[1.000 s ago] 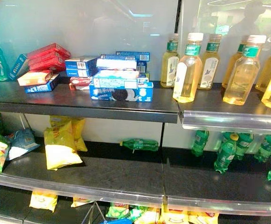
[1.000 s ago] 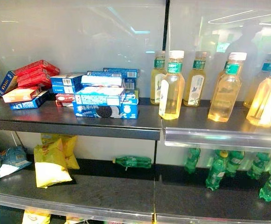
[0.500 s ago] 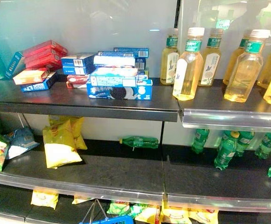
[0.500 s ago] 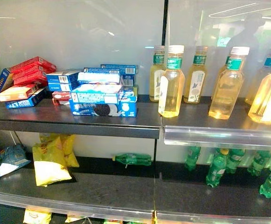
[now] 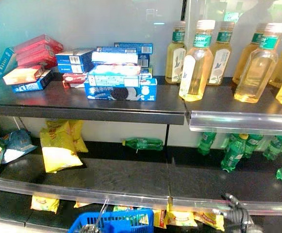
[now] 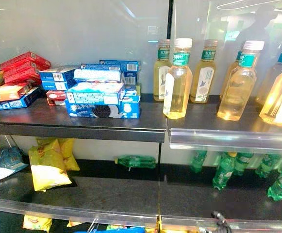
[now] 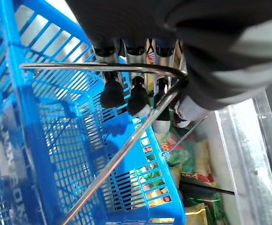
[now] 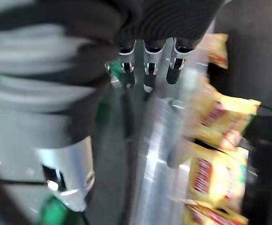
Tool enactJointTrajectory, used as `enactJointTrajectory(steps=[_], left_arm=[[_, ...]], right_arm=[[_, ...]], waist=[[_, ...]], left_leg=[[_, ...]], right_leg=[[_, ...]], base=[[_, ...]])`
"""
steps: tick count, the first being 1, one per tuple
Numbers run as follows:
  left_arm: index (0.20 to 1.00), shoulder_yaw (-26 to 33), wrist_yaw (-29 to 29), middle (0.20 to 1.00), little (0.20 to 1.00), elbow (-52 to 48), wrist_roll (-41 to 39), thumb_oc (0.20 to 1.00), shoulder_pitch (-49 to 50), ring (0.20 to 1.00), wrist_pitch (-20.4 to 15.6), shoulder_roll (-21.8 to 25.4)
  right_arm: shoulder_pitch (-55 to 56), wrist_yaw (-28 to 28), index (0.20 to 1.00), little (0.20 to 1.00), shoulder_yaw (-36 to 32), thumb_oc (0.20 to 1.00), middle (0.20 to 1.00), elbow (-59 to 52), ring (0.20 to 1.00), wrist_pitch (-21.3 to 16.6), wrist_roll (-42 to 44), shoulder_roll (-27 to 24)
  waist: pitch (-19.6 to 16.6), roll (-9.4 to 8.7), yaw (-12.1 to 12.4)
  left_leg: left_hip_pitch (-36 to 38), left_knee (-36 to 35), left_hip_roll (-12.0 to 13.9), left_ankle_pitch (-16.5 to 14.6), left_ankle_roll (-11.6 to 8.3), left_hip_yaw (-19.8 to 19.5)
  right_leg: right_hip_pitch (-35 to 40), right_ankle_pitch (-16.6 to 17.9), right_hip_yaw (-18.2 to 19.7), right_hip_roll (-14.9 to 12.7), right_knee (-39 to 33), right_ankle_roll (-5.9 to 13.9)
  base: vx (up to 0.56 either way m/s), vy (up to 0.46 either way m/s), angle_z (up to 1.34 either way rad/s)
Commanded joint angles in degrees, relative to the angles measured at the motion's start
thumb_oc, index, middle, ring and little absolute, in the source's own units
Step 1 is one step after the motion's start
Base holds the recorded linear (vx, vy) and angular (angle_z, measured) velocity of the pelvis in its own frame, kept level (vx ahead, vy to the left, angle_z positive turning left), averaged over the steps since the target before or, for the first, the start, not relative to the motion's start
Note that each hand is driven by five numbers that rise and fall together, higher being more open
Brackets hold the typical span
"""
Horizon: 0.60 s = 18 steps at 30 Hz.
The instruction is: Pick up the snacks into the basket
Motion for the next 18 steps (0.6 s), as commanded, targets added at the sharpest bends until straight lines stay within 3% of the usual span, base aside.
enactJointTrajectory(steps=[1, 11, 18], left_arm=[[0.200, 4.0, 1.5, 0.200, 0.200, -4.7, -1.8, 0.200, -3.3, 0.200, -5.7, 3.2], [0.200, 4.5, 1.4, 0.200, 0.200, -5.4, -2.9, 0.200, -3.5, 0.200, -5.0, 4.1], [0.200, 4.5, 1.8, 0.200, 0.200, -5.7, -3.9, 0.200, -3.6, 0.200, -5.0, 4.5]], right_arm=[[-1.9, -2.1, 1.000, 1.000, -2.1, 1.000, 1.000, -2.1, 1.000, -3.0, -0.8, -3.2], [-8.2, -4.9, 1.000, 1.000, -6.3, 1.000, 1.000, 6.9, 1.000, -1.9, 0.8, -10.2], [-11.8, -6.0, 1.000, 1.000, -6.0, 1.000, 1.000, 10.6, 1.000, -1.5, 1.7, -11.8]], waist=[[-2.1, -2.60, -1.1], [-0.5, -2.20, -1.0], [1.3, -1.38, -0.8]], left_leg=[[-2.5, 0.1, -0.1, -1.0, -0.66, -0.5], [-3.5, 0.6, -0.3, -1.0, -0.66, -0.4], [-5.5, 2.8, -0.4, -1.4, -0.64, -0.4]], right_leg=[[1.5, -2.9, 0.0, -5.8, 2.5, 7.68], [-0.1, -3.0, 0.6, -5.8, 3.5, 7.61], [-2.3, -4.0, 1.0, -5.9, 6.2, 7.26]], base=[[0.00, 0.000, 0.00], [0.00, 0.000, 0.00], [-0.01, -0.005, -0.03]])
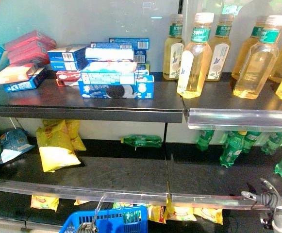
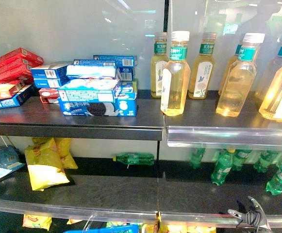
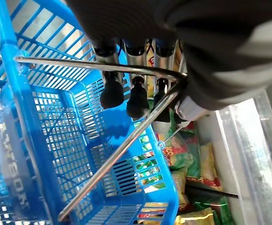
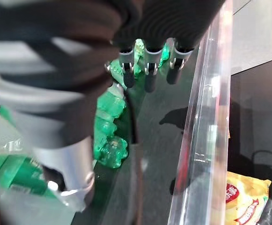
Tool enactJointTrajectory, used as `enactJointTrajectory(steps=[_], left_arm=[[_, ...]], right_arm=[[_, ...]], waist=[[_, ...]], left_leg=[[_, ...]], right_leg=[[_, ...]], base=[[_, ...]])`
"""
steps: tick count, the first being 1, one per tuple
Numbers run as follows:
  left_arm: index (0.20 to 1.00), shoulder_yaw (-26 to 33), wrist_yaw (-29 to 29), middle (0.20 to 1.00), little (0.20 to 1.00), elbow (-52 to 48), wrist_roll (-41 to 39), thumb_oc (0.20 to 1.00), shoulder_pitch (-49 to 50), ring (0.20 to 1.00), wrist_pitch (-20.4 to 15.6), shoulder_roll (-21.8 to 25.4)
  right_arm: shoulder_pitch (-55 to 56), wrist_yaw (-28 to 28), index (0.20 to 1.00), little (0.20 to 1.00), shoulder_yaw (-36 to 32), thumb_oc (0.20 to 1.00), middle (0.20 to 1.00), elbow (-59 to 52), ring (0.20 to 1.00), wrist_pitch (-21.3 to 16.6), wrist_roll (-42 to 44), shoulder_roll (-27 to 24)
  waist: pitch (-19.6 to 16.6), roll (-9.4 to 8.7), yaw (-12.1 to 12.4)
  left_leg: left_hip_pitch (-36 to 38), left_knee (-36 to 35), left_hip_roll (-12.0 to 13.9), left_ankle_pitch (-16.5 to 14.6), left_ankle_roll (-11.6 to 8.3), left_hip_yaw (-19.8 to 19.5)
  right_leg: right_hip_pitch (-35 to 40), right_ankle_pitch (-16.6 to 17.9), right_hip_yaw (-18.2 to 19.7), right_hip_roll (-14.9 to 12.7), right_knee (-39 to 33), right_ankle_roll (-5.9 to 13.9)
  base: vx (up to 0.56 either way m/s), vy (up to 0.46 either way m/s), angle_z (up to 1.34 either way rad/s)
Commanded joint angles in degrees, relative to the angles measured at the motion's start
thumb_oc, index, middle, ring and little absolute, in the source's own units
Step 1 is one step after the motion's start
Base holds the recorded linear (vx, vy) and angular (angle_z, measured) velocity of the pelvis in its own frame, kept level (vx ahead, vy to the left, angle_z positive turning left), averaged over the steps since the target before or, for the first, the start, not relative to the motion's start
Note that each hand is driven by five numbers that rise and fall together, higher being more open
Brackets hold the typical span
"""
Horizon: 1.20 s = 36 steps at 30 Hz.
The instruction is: Pick up the snacks into the basket
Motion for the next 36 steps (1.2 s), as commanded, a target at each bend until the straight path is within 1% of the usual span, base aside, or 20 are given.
enactJointTrajectory(steps=[1, 3, 6, 7, 9, 16, 22, 36], left_arm=[[0.200, 4.0, 1.4, 0.200, 0.200, -4.0, -3.3, 0.200, -4.2, 0.200, -5.0, 3.5], [0.200, 4.3, 1.7, 0.200, 0.200, -4.5, -3.5, 0.200, -3.8, 0.200, -5.0, 3.6], [0.200, 4.3, 1.8, 0.200, 0.200, -4.6, -3.5, 0.200, -3.9, 0.200, -5.0, 3.7], [0.200, 4.3, 2.1, 0.200, 0.200, -4.7, -3.5, 0.200, -4.2, 0.200, -5.0, 3.9], [0.200, 3.9, 2.5, 0.200, 0.200, -5.2, -3.6, 0.200, -4.7, 0.200, -5.3, 4.3], [0.200, 2.6, 3.1, 0.200, 0.200, -6.8, -4.6, 0.200, -5.9, 0.200, -5.7, 5.9], [0.200, 2.4, 3.1, 0.200, 0.200, -8.4, -5.3, 0.200, -5.2, 0.200, -5.5, 6.2], [0.200, 2.0, 2.8, 0.200, 0.200, -10.7, -5.3, 0.200, -4.9, 0.200, -5.5, 7.1]], right_arm=[[-5.9, -1.8, 1.000, 1.000, 1.2, 1.000, 1.000, 1.4, 1.000, -1.8, 1.6, -2.8], [-6.7, -2.0, 1.000, 1.000, 1.5, 1.000, 1.000, 1.6, 1.000, -1.7, 1.7, -2.7], [-7.2, -2.1, 1.000, 1.000, 1.7, 1.000, 1.000, 1.7, 1.000, -1.7, 1.8, -2.8], [-8.3, -2.5, 1.000, 1.000, 2.0, 1.000, 1.000, 1.6, 1.000, -1.6, 1.6, -3.3], [-10.4, -3.0, 1.000, 1.000, 2.5, 1.000, 1.000, 2.7, 1.000, -1.8, 2.1, -4.0], [-20.9, -4.2, 1.000, 1.000, 8.1, 1.000, 1.000, 4.2, 1.000, -2.0, 2.3, -6.0], [-25.3, -4.0, 1.000, 1.000, 11.2, 1.000, 1.000, 3.1, 1.000, -1.3, 1.4, -6.6], [-28.2, -4.5, 1.000, 1.000, 12.4, 1.000, 1.000, 1.6, 1.000, -1.1, -0.7, -8.6]], waist=[[-0.3, -2.35, -0.6], [0.5, -2.03, -0.5], [0.8, -1.90, -0.6], [1.7, -1.70, -0.5], [2.5, -1.44, -0.3], [5.5, -0.06, 0.6], [7.3, 0.87, 1.3], [9.6, 2.34, 2.4]], left_leg=[[-4.5, 3.4, -0.4, -1.6, -0.59, -1.1], [-5.9, 5.4, -0.5, -2.2, -0.65, -1.0], [-6.5, 6.2, -0.6, -2.4, -0.68, -1.2], [-7.5, 7.5, -0.6, -2.6, -0.73, -1.4], [-8.6, 8.5, -0.6, -2.7, -0.86, -1.6], [-12.7, 12.8, -1.3, -3.2, -1.24, -1.3], [-15.0, 16.0, -1.5, -4.1, -1.62, -1.2], [-16.6, 15.4, -2.1, -2.8, -2.06, -3.1]], right_leg=[[-1.0, -4.4, 0.3, -5.9, 6.9, 6.93], [-2.3, -5.1, 0.5, -5.8, 8.8, 6.75], [-2.9, -5.5, 0.4, -5.8, 9.8, 6.67], [-4.1, -6.2, 0.5, -5.7, 11.6, 6.57], [-5.1, -6.9, 0.5, -5.7, 12.9, 6.44], [-10.0, -8.2, 1.3, -6.1, 18.1, 5.89], [-12.9, -9.8, 1.9, -6.3, 22.3, 5.38], [-15.0, -11.6, 0.9, -7.2, 25.8, 4.75]], base=[[0.00, 0.000, 0.00], [0.00, -0.027, -0.03], [0.00, 0.000, 0.00], [-0.03, -0.031, 0.03], [-0.05, -0.036, 0.02], [-0.06, -0.021, -0.01], [-0.03, -0.031, 0.01], [-0.02, -0.030, 0.08]])
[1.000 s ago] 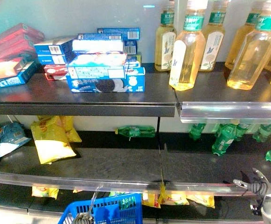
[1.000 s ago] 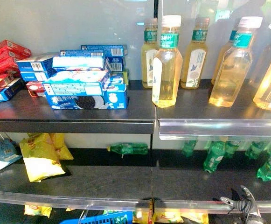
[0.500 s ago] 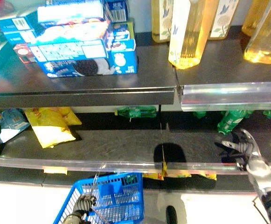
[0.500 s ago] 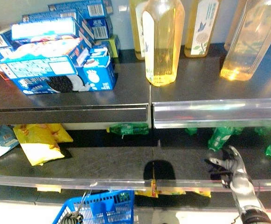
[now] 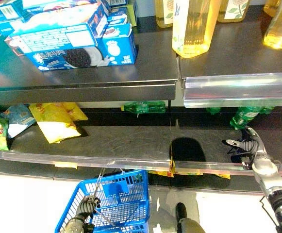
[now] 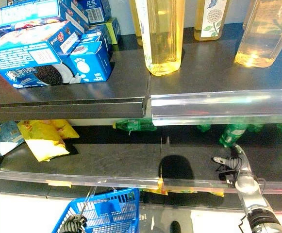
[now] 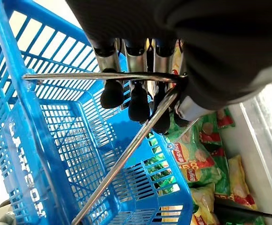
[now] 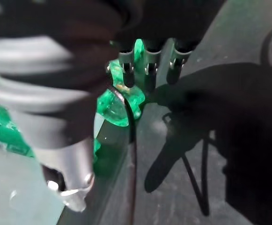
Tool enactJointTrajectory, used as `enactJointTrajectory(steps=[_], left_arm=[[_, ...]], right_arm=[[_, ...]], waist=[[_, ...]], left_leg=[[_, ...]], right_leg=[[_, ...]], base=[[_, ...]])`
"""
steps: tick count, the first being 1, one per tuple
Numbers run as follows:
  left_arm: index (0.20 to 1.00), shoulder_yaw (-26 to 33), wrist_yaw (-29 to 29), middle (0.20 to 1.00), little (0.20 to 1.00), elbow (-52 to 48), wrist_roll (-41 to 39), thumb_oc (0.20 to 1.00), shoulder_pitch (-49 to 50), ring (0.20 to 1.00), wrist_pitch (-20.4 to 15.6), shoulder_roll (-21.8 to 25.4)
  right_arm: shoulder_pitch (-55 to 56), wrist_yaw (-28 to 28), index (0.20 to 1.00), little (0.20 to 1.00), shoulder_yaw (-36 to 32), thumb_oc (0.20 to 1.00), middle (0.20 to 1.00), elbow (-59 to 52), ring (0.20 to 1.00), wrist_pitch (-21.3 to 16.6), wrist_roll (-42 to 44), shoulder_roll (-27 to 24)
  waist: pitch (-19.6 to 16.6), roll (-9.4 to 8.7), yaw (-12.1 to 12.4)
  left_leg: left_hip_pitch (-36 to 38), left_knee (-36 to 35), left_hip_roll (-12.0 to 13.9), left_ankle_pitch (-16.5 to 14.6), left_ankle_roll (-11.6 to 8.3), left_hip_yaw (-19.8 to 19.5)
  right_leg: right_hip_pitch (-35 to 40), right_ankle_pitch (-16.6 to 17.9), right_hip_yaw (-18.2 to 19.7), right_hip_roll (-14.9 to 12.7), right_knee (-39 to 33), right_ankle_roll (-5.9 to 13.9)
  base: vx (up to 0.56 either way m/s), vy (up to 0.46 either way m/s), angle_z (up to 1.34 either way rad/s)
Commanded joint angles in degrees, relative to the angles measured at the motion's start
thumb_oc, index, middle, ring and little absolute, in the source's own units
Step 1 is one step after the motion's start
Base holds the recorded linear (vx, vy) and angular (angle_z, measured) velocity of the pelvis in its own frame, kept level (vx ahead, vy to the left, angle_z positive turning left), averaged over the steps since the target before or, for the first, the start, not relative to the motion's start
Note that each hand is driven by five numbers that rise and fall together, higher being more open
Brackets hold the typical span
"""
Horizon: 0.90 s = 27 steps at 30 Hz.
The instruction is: Pick up the snacks into the basket
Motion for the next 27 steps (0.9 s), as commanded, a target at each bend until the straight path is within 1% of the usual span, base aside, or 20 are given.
enactJointTrajectory(steps=[1, 6, 9, 16, 19, 21, 23, 27], left_arm=[[0.200, 1.9, 1.1, 0.200, 0.200, -5.0, -1.5, 0.200, 1.2, 0.200, -4.5, 4.9], [0.200, 1.2, 1.2, 0.200, 0.200, -5.6, -1.3, 0.200, 1.2, 0.200, -4.5, 4.8], [0.200, 0.9, 1.2, 0.200, 0.200, -5.8, -1.3, 0.200, 0.9, 0.200, -4.3, 4.8], [0.200, 0.1, 1.6, 0.200, 0.200, -6.0, -1.9, 0.200, 0.1, 0.200, -4.5, 5.0], [0.200, -0.1, 1.6, 0.200, 0.200, -6.2, -2.1, 0.200, 0.2, 0.200, -4.4, 5.1], [0.200, -0.1, 1.7, 0.200, 0.200, -6.0, -2.1, 0.200, 0.2, 0.200, -4.4, 5.0], [0.200, 0.1, 2.0, 0.200, 0.200, -5.5, -2.0, 0.200, 0.1, 0.200, -4.4, 4.7], [0.200, 0.5, 1.8, 0.200, 0.200, -5.0, -1.6, 0.200, 0.1, 0.200, -4.3, 4.3]], right_arm=[[-3.7, -1.5, 1.000, 1.000, 2.9, 1.000, 1.000, -2.2, 1.000, -2.0, -1.8, -2.8], [-5.1, -2.1, 1.000, 1.000, 3.0, 1.000, 1.000, -1.8, 1.000, -2.0, -1.7, -2.8], [-5.6, -2.3, 1.000, 1.000, 3.0, 1.000, 1.000, -1.3, 1.000, -1.3, -2.5, -3.3], [-11.3, -3.8, 1.000, 1.000, 3.2, 1.000, 1.000, 9.4, 1.000, -0.7, 0.3, -5.7], [-12.4, -3.7, 1.000, 1.000, 3.5, 1.000, 1.000, 11.1, 1.000, -0.5, 0.7, -6.3], [-12.4, -3.8, 1.000, 1.000, 3.3, 1.000, 1.000, 11.3, 1.000, -0.7, 1.3, -6.1], [-11.0, -3.7, 1.000, 1.000, 2.1, 1.000, 1.000, 10.3, 1.000, -1.3, 3.7, -4.8], [-4.9, -1.9, 1.000, 1.000, 0.7, 1.000, 1.000, 7.5, 1.000, -1.7, 4.1, -2.6]], waist=[[-3.3, -2.11, 0.7], [-3.0, -1.66, 0.9], [-2.9, -1.38, 0.9], [-2.4, -0.44, 1.3], [-2.4, -0.32, 1.2], [-2.3, -0.34, 1.1], [-2.4, -0.40, 0.9], [-2.4, -0.85, 0.3]], left_leg=[[-3.3, 5.6, -0.4, -2.0, -1.02, -1.3], [-3.1, 5.3, -0.5, -1.8, -0.93, -1.6], [-3.1, 5.0, -0.6, -1.7, -0.88, -1.9], [-2.9, 4.7, -1.1, -1.6, -0.81, -1.9], [-2.7, 4.6, -1.2, -1.7, -0.73, -1.8], [-2.5, 4.5, -1.2, -1.7, -0.66, -1.7], [-2.3, 4.4, -1.2, -1.8, -0.55, -1.6], [-2.3, 4.6, -1.2, -2.1, -0.45, -1.7]], right_leg=[[4.7, -2.0, 0.5, -4.4, 1.0, 6.70], [4.6, -2.4, 0.3, -4.6, 1.6, 6.60], [4.6, -2.5, 0.0, -4.8, 1.9, 6.62], [4.6, -2.3, -0.1, -5.3, 1.8, 6.82], [4.5, -2.2, 0.0, -5.3, 1.7, 6.91], [4.6, -2.0, 0.1, -5.3, 1.5, 6.96], [4.7, -1.9, 0.3, -5.2, 1.2, 7.03], [4.8, -2.0, 0.5, -5.3, 1.0, 7.06]], base=[[0.00, -0.007, 0.10], [0.00, 0.000, 0.06], [0.00, -0.005, 0.07], [0.00, 0.010, 0.02], [0.01, 0.011, 0.00], [0.00, 0.000, 0.00], [0.00, 0.000, 0.00], [0.00, 0.000, 0.00]])
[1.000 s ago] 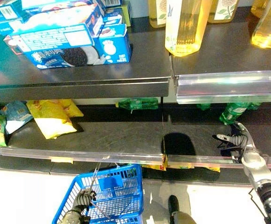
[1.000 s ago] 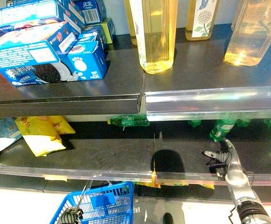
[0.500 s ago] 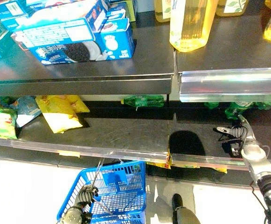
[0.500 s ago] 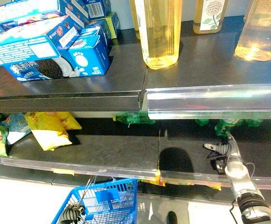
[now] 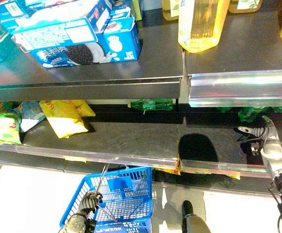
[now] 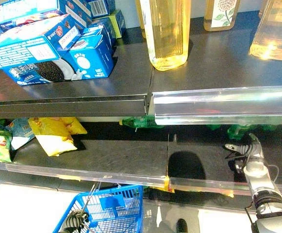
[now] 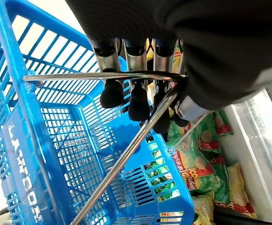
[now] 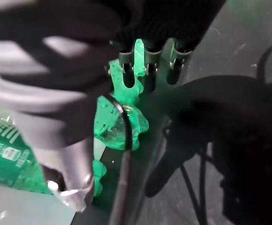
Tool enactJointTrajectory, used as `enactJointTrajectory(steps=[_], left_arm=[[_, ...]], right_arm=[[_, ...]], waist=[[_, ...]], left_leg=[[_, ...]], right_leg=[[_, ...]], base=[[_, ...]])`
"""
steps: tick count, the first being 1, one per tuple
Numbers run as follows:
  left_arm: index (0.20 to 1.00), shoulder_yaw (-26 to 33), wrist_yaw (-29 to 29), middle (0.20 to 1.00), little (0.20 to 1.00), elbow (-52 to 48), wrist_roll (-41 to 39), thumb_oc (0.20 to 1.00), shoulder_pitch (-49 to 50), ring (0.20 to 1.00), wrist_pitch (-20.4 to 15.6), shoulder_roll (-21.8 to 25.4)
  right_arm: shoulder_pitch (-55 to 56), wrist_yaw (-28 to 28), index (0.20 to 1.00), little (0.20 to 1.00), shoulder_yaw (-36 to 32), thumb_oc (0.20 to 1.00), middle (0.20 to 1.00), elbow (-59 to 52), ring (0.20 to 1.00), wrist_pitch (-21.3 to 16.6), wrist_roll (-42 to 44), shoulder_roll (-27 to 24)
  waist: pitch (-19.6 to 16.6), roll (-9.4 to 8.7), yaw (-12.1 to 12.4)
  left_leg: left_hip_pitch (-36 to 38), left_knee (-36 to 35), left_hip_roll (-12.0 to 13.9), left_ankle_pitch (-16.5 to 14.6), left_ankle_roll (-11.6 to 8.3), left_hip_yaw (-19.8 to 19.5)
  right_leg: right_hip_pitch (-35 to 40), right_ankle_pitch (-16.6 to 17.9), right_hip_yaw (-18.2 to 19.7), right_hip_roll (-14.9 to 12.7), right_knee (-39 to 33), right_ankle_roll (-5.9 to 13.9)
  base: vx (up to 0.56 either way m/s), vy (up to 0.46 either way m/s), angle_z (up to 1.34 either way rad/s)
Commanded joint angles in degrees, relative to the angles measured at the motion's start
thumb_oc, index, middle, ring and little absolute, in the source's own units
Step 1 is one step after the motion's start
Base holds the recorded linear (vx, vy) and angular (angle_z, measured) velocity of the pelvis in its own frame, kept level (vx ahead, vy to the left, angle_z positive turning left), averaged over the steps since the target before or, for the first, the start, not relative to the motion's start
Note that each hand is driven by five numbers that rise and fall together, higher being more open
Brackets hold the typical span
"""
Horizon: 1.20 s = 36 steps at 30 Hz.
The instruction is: Pick up the snacks into the basket
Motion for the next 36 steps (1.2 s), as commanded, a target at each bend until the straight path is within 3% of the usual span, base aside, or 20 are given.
enactJointTrajectory(steps=[1, 11, 18, 26, 36], left_arm=[[0.200, 0.9, 1.6, 0.200, 0.200, -4.1, -1.6, 0.200, 0.5, 0.200, -4.3, 4.4], [0.200, 1.8, -0.3, 0.200, 0.200, -4.0, -2.5, 0.200, 0.7, 0.200, -4.4, 6.3], [0.200, 1.2, -0.4, 0.200, 0.200, -4.0, -2.3, 0.200, 0.7, 0.200, -4.2, 7.0], [0.200, 0.2, -0.3, 0.200, 0.200, -4.6, -3.4, 0.200, 1.3, 0.200, -3.9, 6.9], [0.200, -1.1, -0.6, 0.200, 0.200, -5.1, -3.5, 0.200, 0.6, 0.200, -3.8, 7.4]], right_arm=[[2.5, 0.2, 1.000, 1.000, -0.3, 1.000, 1.000, -1.3, 1.000, -2.3, 1.5, 0.8], [7.1, 5.3, 1.000, 1.000, -3.2, 1.000, 1.000, 5.0, 1.000, -2.4, 5.8, -3.1], [4.0, 4.3, 1.000, 1.000, -3.9, 1.000, 1.000, 8.0, 1.000, -2.1, 6.3, -8.2], [-5.7, 3.0, 1.000, 1.000, -0.8, 1.000, 1.000, 8.9, 1.000, -1.9, 8.2, -12.6], [-15.7, 2.8, 1.000, 1.000, 6.6, 1.000, 1.000, 8.0, 1.000, -1.4, 6.3, -14.0]], waist=[[-3.2, -2.62, 0.2], [-3.1, -4.68, 0.0], [-2.9, -5.70, 0.1], [-2.6, -4.82, 0.5], [-2.0, -3.57, 1.2]], left_leg=[[-2.6, 4.3, -0.4, -2.1, -0.45, -0.3], [-3.2, 4.7, -0.2, -2.3, -0.48, -0.7], [-3.8, 4.5, 0.1, -2.3, -0.48, -0.7], [-3.9, 4.2, 0.0, -2.0, -0.71, 0.0], [-4.6, 3.6, -0.1, -1.2, -1.08, -0.1]], right_leg=[[4.5, -0.8, 1.8, -4.1, -0.4, 6.82], [4.1, -0.3, 1.9, -3.7, -0.9, 6.94], [3.3, -0.3, 2.5, -3.2, -0.9, 6.97], [2.2, -0.5, 3.2, -3.1, -0.2, 6.87], [1.2, -0.9, 3.0, -3.1, 0.7, 6.60]], base=[[0.00, 0.000, 0.00], [0.00, -0.002, 0.01], [0.00, 0.000, 0.00], [0.00, 0.002, -0.02], [0.00, -0.001, -0.01]])
